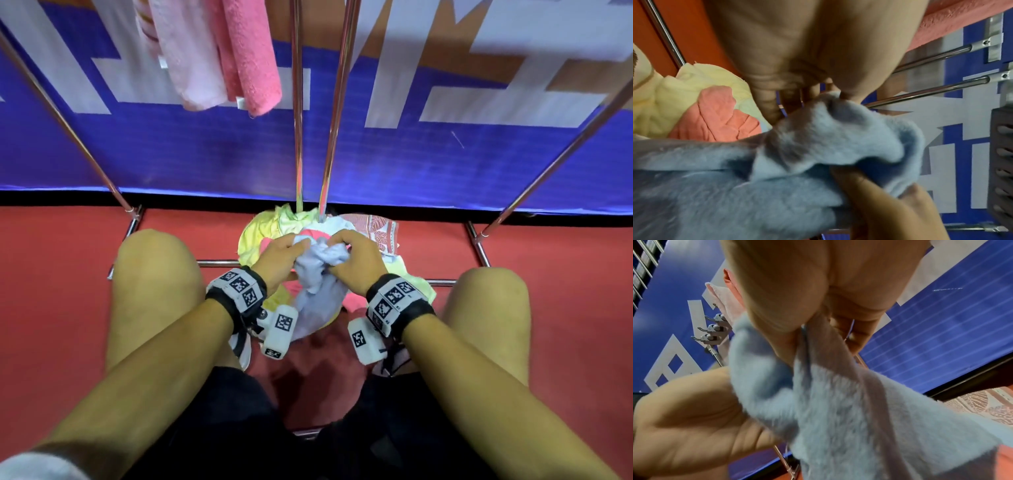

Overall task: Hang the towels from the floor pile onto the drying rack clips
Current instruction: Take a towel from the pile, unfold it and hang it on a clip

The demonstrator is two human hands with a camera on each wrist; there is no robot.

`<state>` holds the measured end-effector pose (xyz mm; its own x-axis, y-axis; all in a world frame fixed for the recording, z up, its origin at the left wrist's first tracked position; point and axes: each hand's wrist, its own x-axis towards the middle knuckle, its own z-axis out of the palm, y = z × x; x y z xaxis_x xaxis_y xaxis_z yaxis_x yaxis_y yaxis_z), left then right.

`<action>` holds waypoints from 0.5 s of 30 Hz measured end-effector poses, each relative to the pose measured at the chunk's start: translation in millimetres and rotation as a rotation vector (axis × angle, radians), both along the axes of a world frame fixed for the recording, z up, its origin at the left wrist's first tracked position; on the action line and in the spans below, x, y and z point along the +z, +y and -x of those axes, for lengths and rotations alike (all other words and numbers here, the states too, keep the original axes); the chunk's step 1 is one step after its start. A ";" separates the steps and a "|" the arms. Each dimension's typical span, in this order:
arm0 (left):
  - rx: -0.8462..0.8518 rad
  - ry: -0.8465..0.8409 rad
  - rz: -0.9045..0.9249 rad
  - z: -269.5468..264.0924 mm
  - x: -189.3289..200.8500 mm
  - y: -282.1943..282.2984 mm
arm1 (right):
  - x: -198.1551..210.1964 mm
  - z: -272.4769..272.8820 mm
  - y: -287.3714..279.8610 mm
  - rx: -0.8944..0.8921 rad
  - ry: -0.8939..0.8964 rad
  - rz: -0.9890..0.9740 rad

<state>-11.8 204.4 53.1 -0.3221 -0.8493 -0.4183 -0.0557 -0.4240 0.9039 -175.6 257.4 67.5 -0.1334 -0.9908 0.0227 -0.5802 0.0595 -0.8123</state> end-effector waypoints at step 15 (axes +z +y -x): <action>0.046 0.306 -0.269 21.4 6.2 0.6 | -28.8 4.1 -6.8 0.042 -0.246 -0.165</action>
<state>-33.2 205.0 59.3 -0.4304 -0.7393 -0.5179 0.2231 -0.6431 0.7326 -179.7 250.5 38.7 -0.0738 -0.9832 -0.1669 -0.3718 0.1824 -0.9102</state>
